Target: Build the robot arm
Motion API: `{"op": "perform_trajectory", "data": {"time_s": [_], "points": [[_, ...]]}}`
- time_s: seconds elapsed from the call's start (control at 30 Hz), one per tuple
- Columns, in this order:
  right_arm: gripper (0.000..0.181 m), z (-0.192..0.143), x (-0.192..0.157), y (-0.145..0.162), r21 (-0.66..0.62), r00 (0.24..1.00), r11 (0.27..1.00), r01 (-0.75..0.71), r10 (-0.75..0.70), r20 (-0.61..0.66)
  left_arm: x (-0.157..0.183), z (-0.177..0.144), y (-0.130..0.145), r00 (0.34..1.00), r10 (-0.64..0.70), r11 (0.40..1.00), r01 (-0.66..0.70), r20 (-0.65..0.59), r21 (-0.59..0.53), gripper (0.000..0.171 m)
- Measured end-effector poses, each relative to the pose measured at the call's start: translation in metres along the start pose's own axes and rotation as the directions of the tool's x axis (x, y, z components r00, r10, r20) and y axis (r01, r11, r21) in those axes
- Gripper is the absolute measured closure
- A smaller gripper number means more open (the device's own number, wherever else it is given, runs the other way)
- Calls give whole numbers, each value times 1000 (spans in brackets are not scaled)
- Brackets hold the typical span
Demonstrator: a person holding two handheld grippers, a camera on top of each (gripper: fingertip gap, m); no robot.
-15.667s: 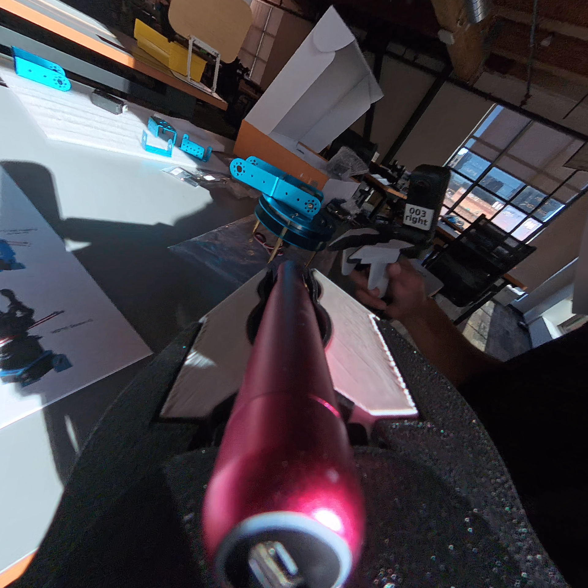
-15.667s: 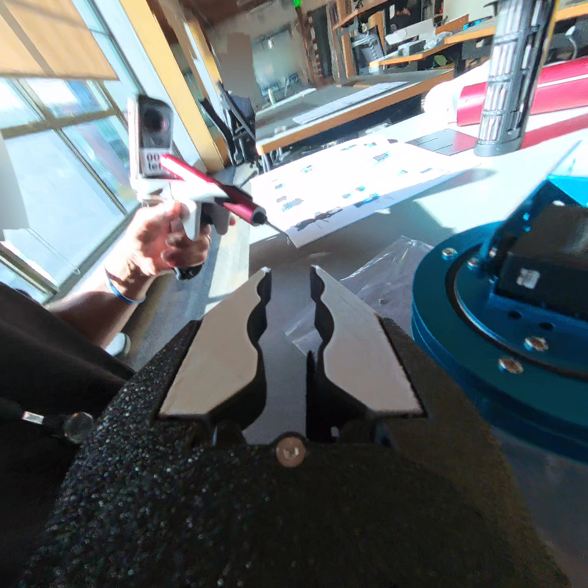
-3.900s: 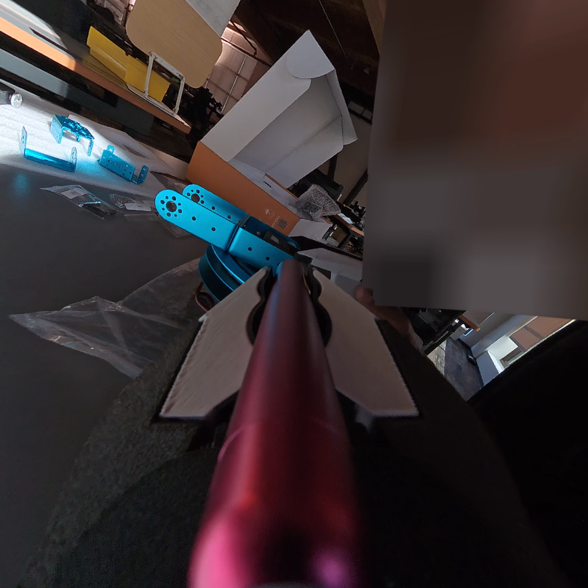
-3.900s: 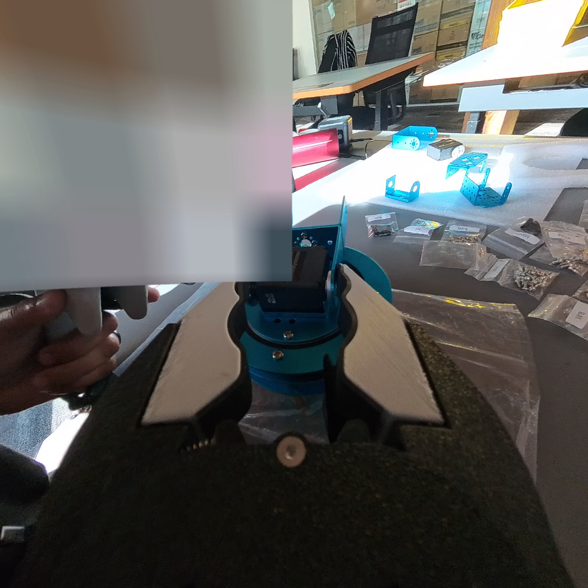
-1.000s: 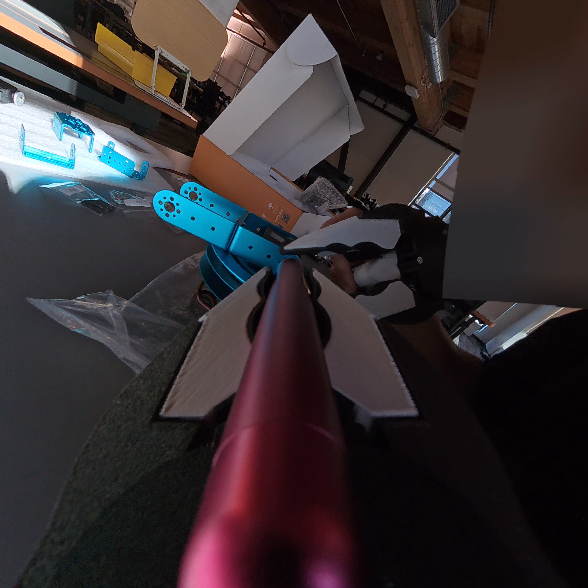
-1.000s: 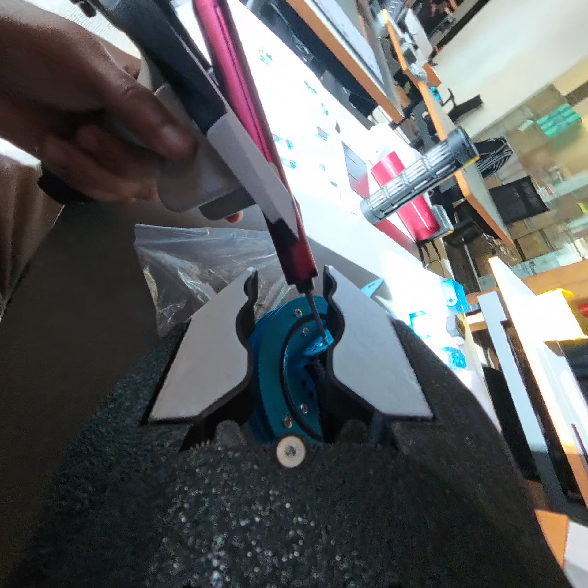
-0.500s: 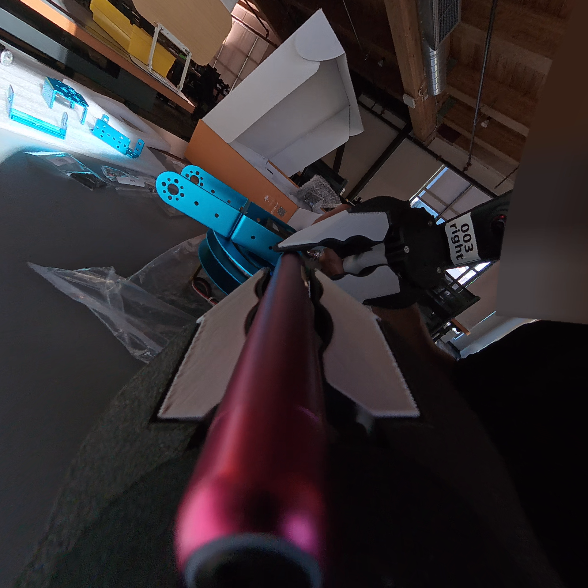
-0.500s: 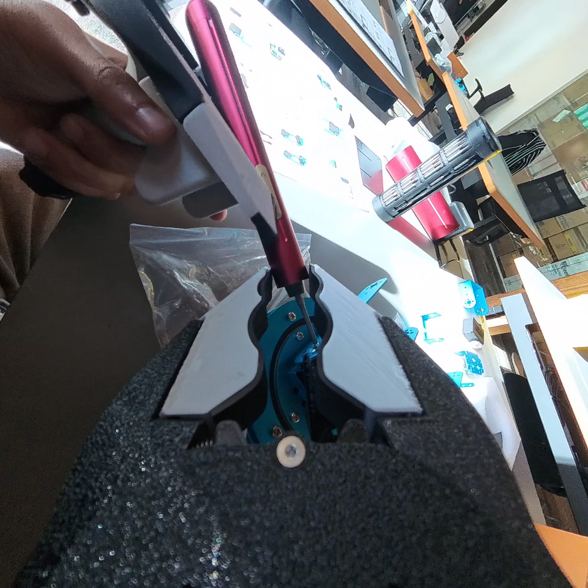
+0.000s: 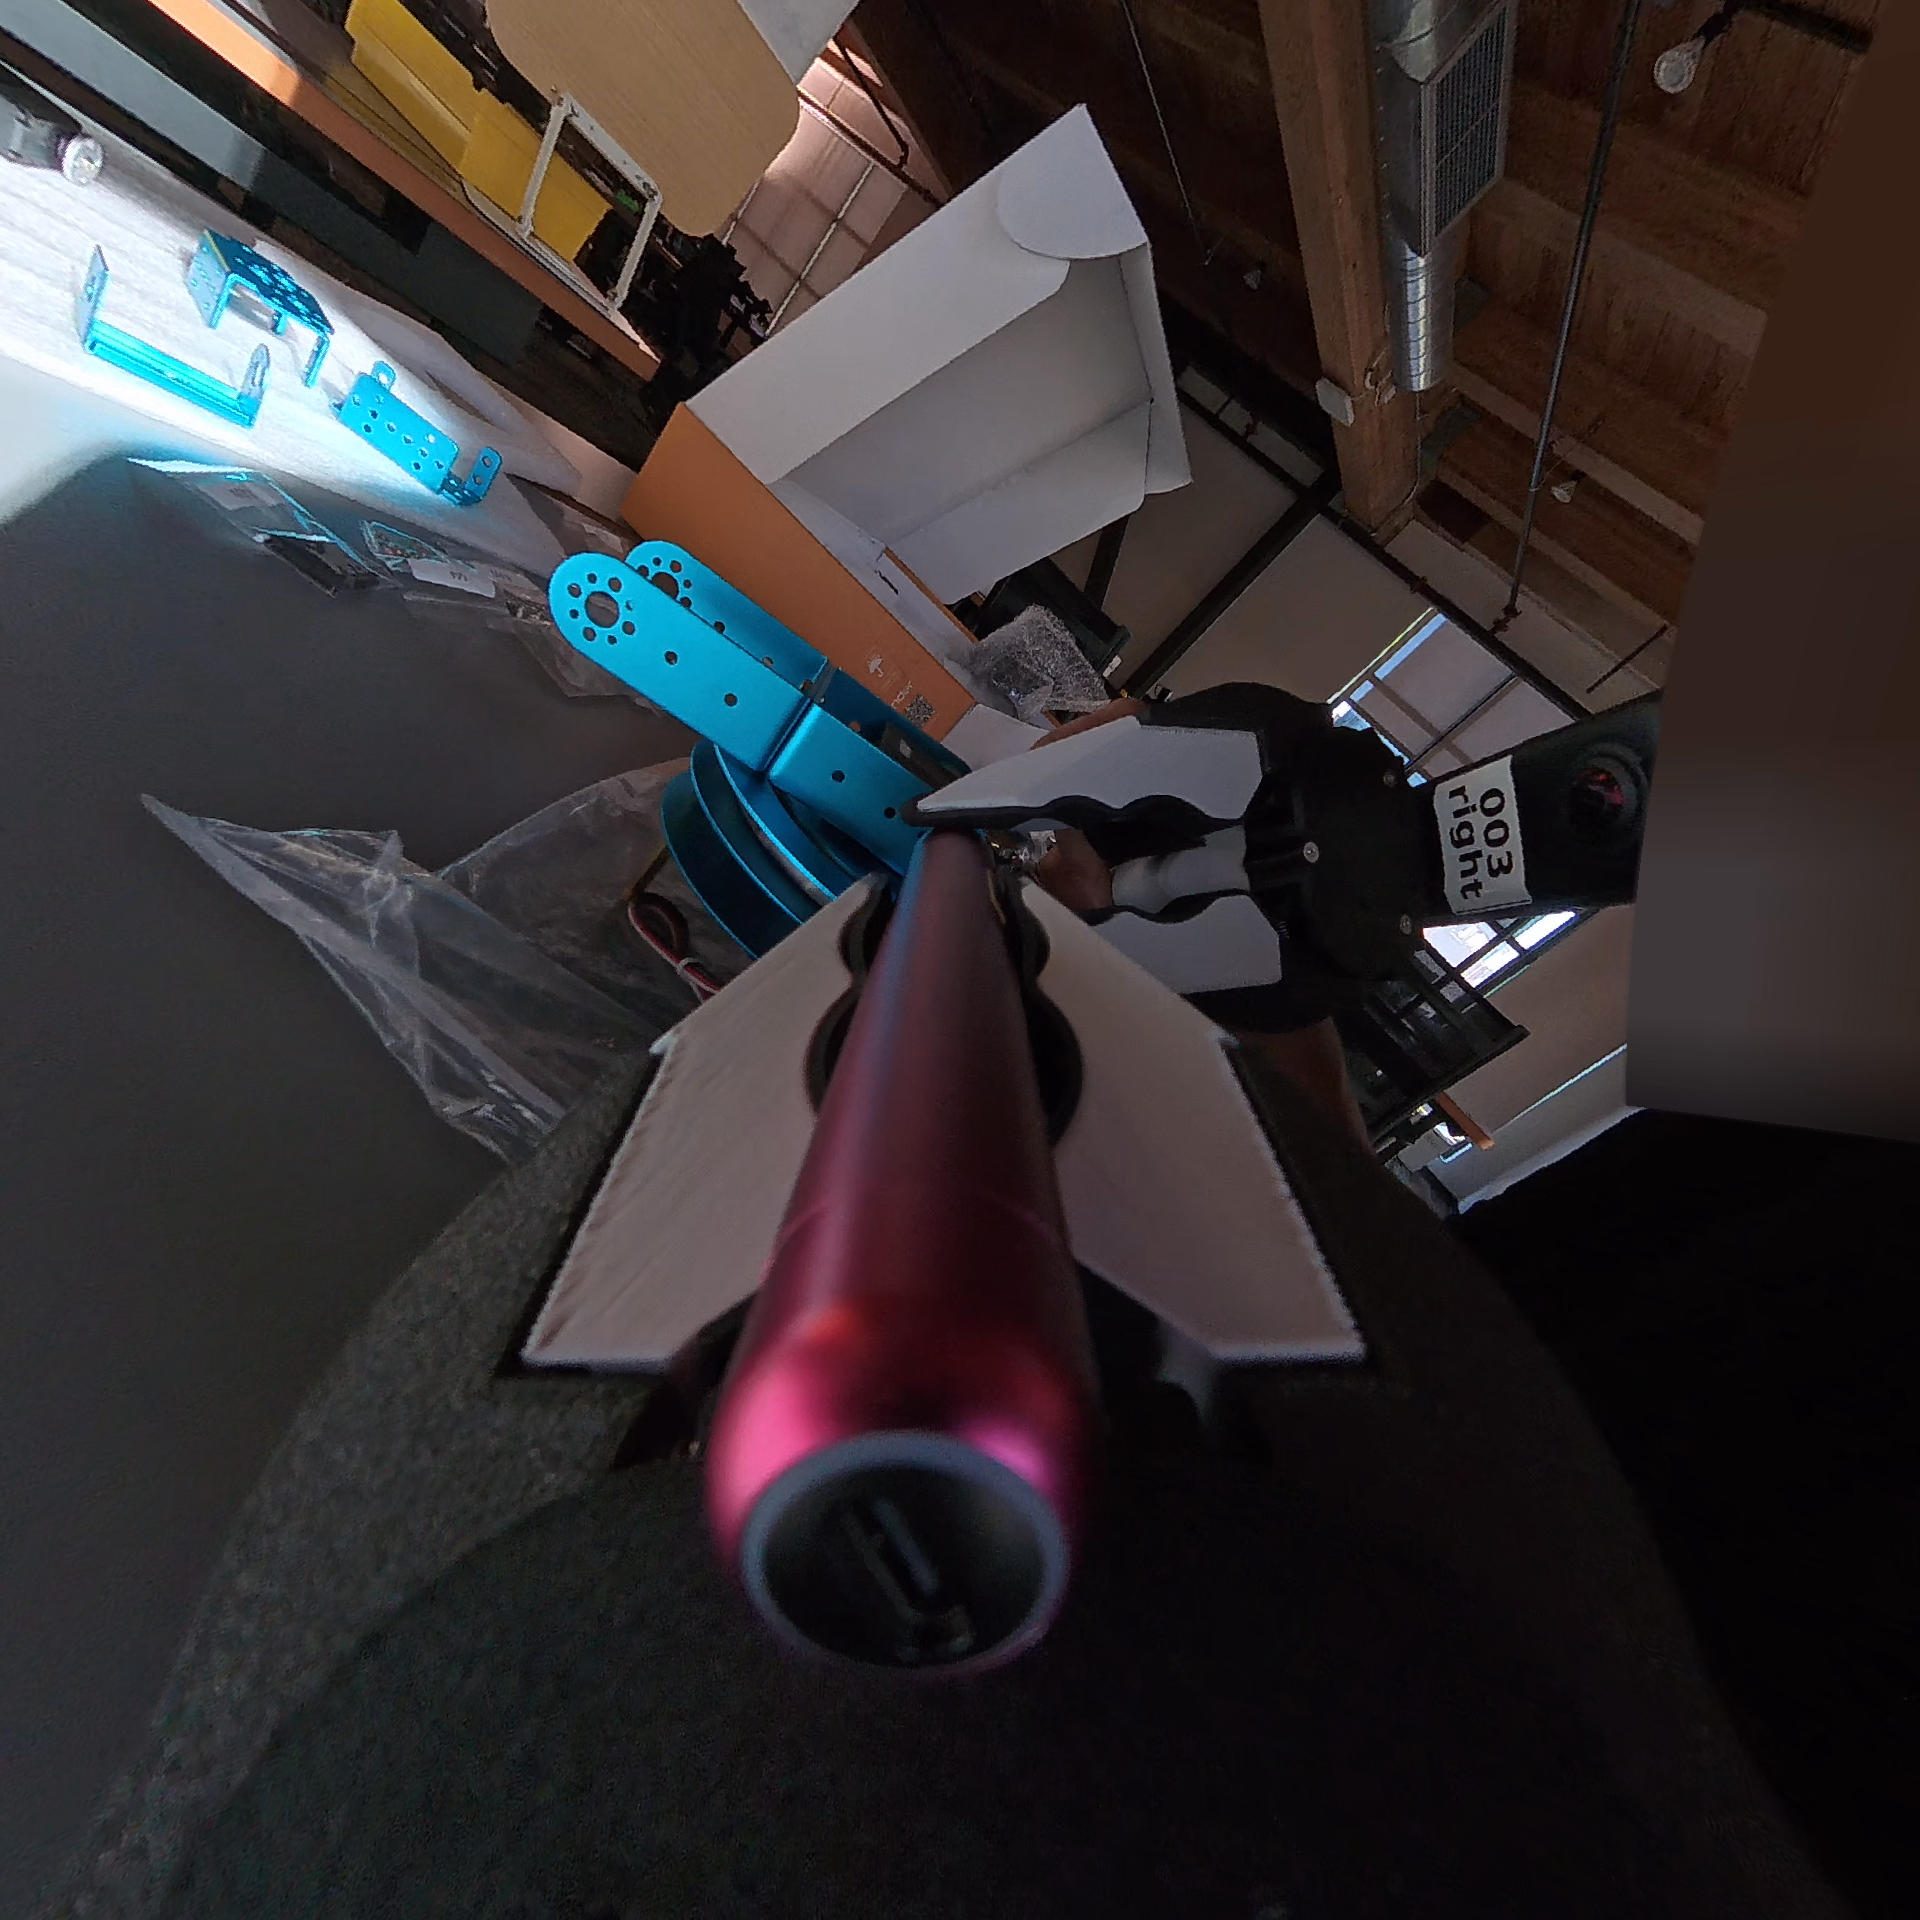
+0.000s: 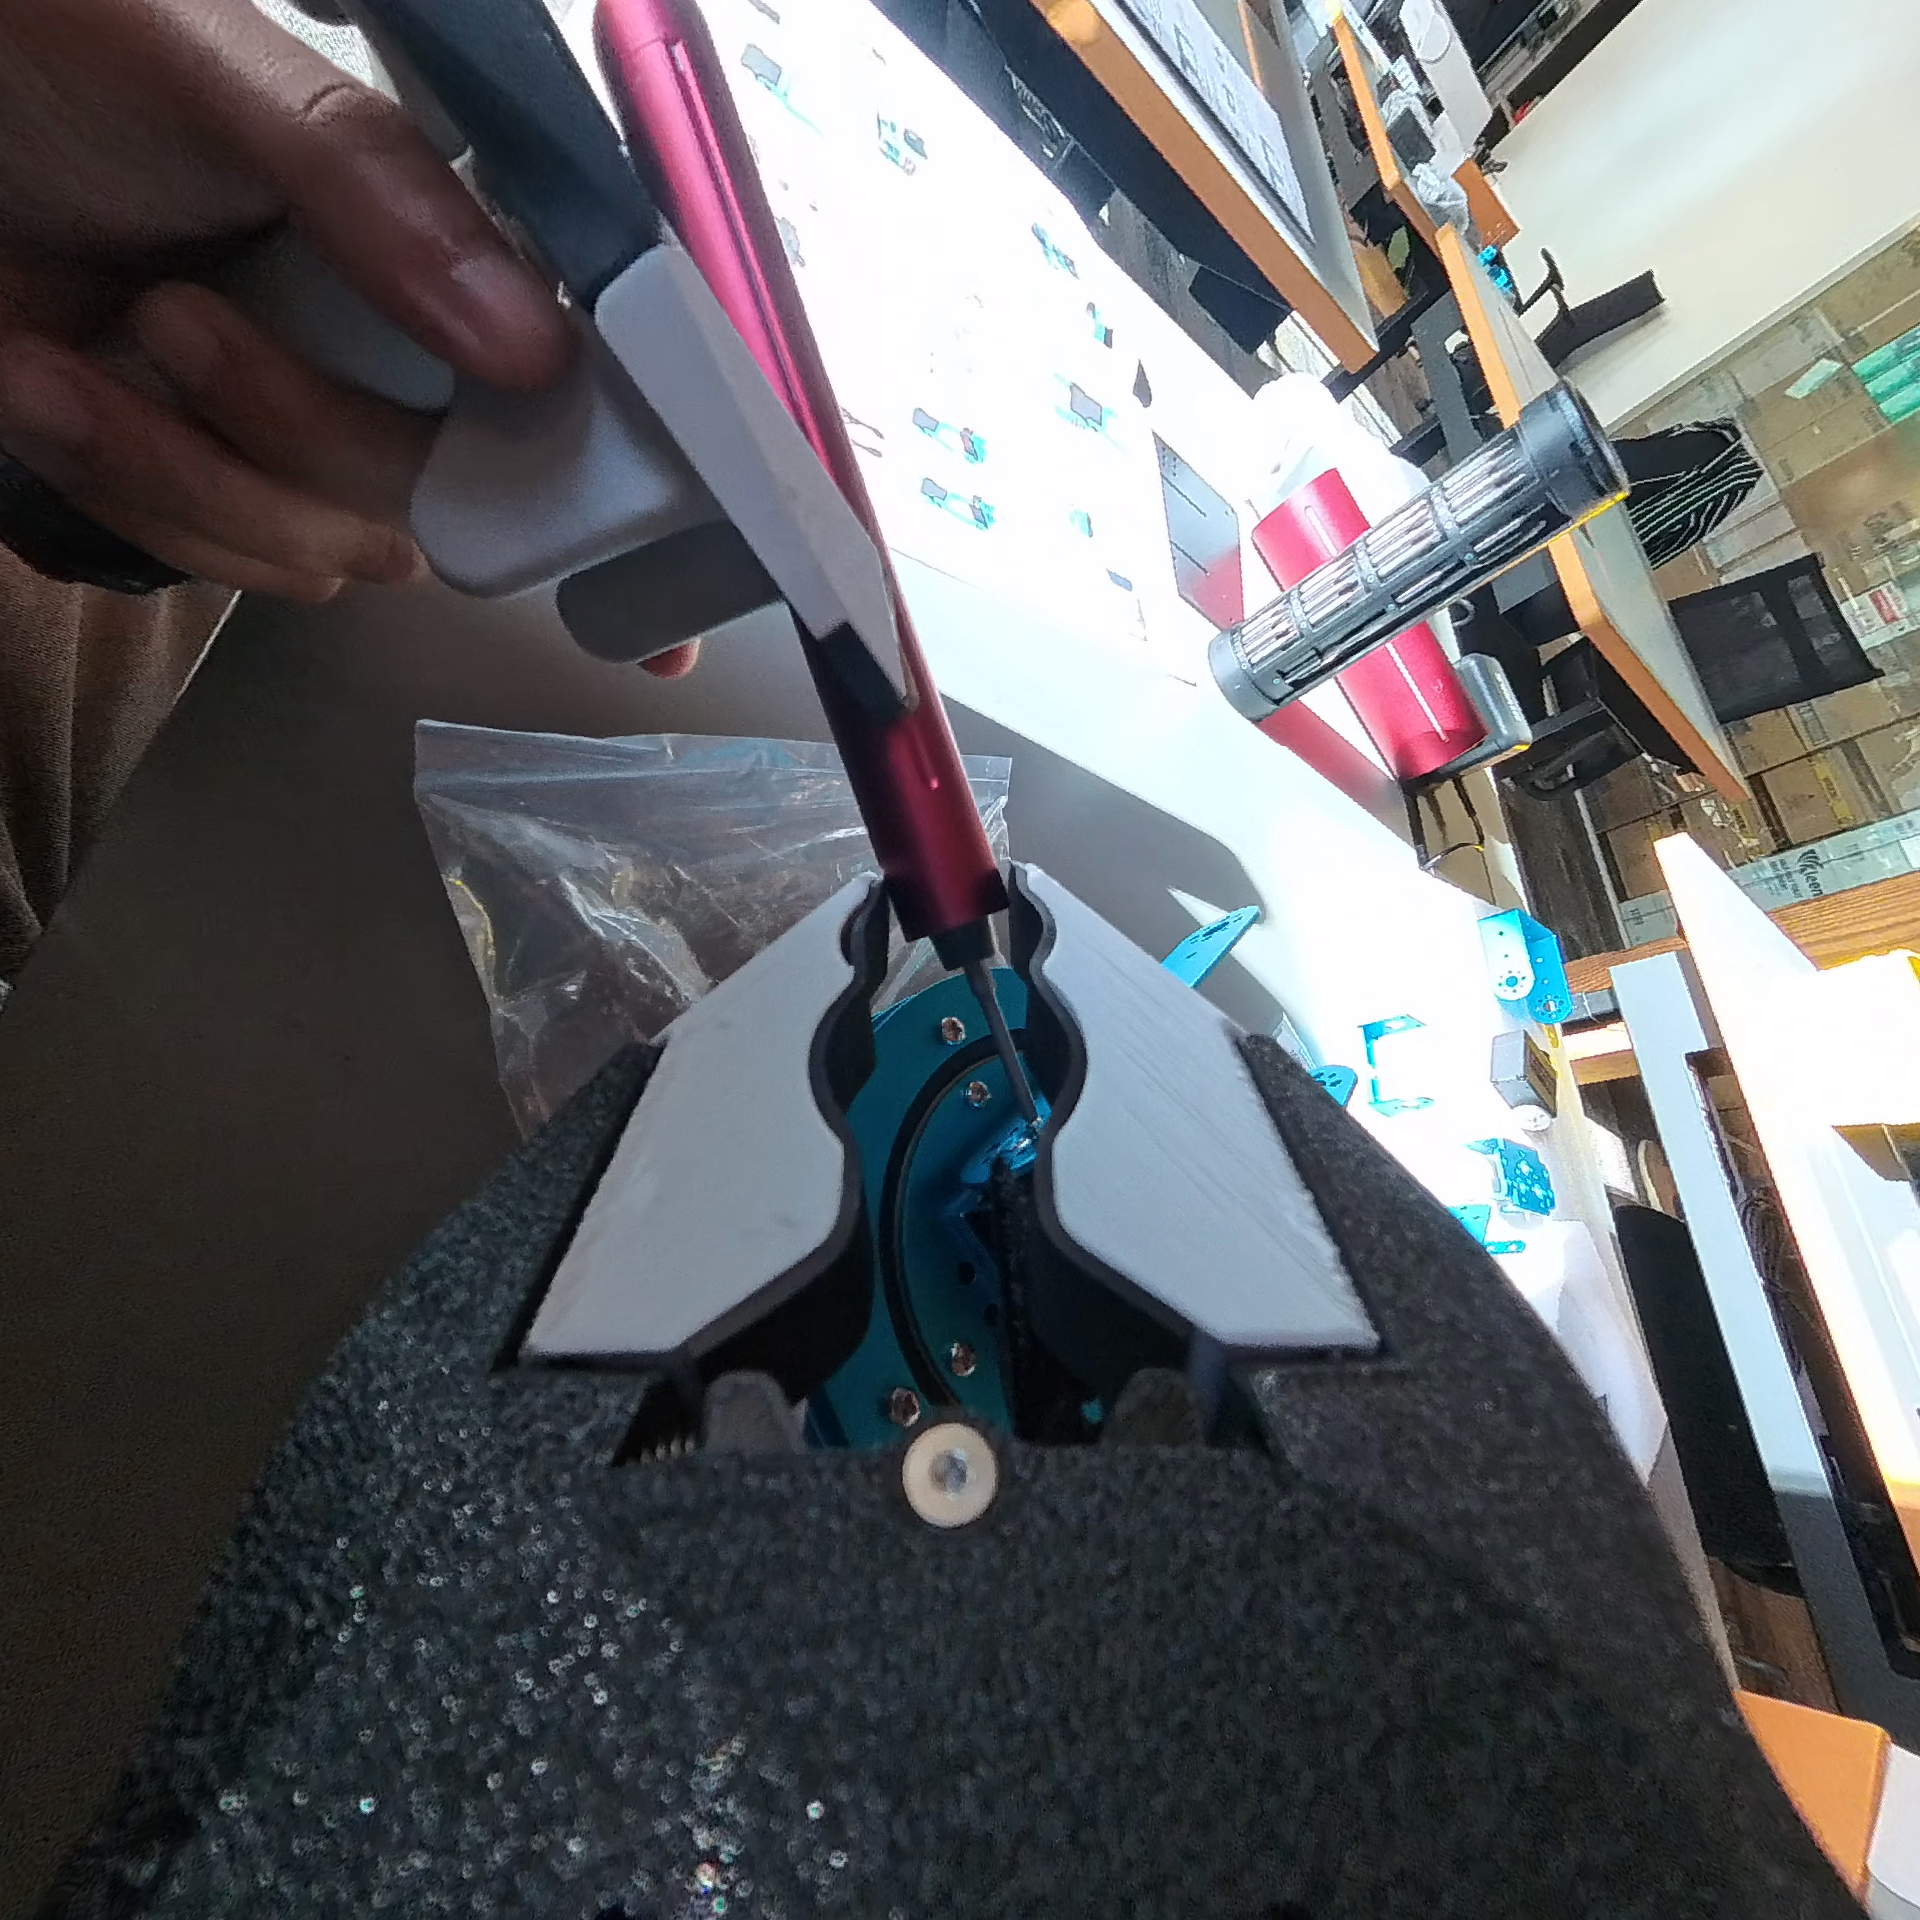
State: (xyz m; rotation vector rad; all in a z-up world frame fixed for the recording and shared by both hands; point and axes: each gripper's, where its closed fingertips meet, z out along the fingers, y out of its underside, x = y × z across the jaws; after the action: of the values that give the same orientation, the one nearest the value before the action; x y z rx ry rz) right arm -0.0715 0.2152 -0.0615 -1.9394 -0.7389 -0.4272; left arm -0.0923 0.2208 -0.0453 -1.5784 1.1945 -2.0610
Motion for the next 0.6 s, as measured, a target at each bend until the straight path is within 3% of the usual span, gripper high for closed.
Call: {"op": "perform_trajectory", "data": {"time_s": [0.3, 0.33, 0.4, 0.53, 0.6], "points": [[156, -3, -2, -1, 10, 999, 999, -50, 50, -13, 3, 0, 1, 998, 50, 999, -50, 23, -9, 151], [136, -6, -2, -3, 26, 996, 996, -90, 90, -6, 3, 0, 1, 998, 51, 999, -51, 21, -13, 151], [119, -23, 11, -2, 71, 975, 973, -220, 222, -24, 2, 0, 0, 999, 51, 999, -50, 19, -18, 151], [85, -43, 38, 58, 35, 796, 812, -582, 579, -179, 3, 1, 0, 998, 59, 998, -59, 24, -22, 151], [87, -36, 27, 73, 35, 708, 724, -689, 683, -181, 4, 1, 1, 998, 58, 998, -58, 27, -16, 151]]}}
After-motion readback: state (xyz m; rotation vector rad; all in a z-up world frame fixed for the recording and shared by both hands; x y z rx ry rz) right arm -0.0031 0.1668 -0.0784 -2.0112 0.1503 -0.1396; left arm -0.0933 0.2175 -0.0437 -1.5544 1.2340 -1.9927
